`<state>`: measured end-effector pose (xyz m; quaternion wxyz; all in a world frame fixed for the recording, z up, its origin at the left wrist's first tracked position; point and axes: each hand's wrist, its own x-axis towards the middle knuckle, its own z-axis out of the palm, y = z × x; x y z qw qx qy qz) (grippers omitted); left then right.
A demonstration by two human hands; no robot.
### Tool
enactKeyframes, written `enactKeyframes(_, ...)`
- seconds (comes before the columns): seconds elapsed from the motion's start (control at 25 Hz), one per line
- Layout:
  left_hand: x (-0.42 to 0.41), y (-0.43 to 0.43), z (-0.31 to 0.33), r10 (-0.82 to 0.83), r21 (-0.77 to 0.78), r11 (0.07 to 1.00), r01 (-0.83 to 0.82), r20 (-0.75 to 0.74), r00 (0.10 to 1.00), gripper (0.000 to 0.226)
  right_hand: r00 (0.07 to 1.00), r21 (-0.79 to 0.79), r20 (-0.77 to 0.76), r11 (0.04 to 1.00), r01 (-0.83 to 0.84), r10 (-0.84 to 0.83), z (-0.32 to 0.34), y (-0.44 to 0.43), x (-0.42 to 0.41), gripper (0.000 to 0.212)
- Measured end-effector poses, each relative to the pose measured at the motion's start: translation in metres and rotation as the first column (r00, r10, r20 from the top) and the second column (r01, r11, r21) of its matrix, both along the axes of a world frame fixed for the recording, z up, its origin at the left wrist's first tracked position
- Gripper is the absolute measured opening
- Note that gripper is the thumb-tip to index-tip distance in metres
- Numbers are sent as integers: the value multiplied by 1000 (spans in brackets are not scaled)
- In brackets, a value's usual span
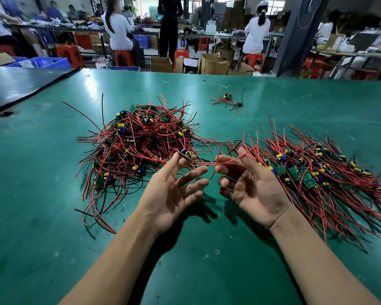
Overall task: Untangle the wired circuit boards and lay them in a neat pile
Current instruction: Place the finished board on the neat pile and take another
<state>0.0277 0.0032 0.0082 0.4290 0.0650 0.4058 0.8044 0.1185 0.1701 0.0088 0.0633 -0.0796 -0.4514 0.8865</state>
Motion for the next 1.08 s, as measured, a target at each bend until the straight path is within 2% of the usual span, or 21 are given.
enactKeyframes(0.16, -4, -5, 1, 71, 15, 997, -70, -19, 997, 36, 990, 148, 115, 987, 64, -82, -6, -2, -3, 28)
enactKeyframes(0.32, -5, -7, 2, 98, 44, 994, -95, -50, 994, 32, 963, 143, 160, 971, 194, -216, -12, 4, -5, 19)
enactKeyframes(0.44, -3, -7, 2, 42, 80, 996, -34, -102, 994, 34, 946, 106, 182, 962, 250, -266, -17, 6, -8, 35)
enactKeyframes(0.52, -3, -9, 1, -17, 113, 993, 30, -111, 994, 32, 956, 152, 186, 968, 201, -228, -17, 3, -8, 48)
enactKeyframes(0.6, -3, -11, 1, -85, 142, 985, 101, -114, 990, 29, 971, 270, 170, 955, 119, -169, -17, -3, -7, 55)
enactKeyframes(0.68, -2, -10, 1, -127, 155, 977, 146, -127, 984, 40, 989, 429, 127, 903, 18, -80, -18, -14, -4, 48)
enactKeyframes(0.76, 2, -6, 1, -130, 148, 977, 155, -170, 977, 36, 995, 508, 98, 859, -67, 19, -20, -26, -4, 32)
enactKeyframes(0.84, 4, -3, 1, -97, 142, 982, 123, -177, 979, 31, 994, 537, 86, 836, -108, 73, -21, -32, -5, 20)
enactKeyframes(0.92, 4, -1, 1, -64, 143, 986, 88, -164, 984, 32, 996, 565, 80, 821, -82, 44, -22, -33, -5, 12)
enactKeyframes(1.08, 4, 1, 1, -44, 95, 994, 62, -175, 984, 33, 999, 440, 26, 898, 10, -24, -21, -33, -5, 15)
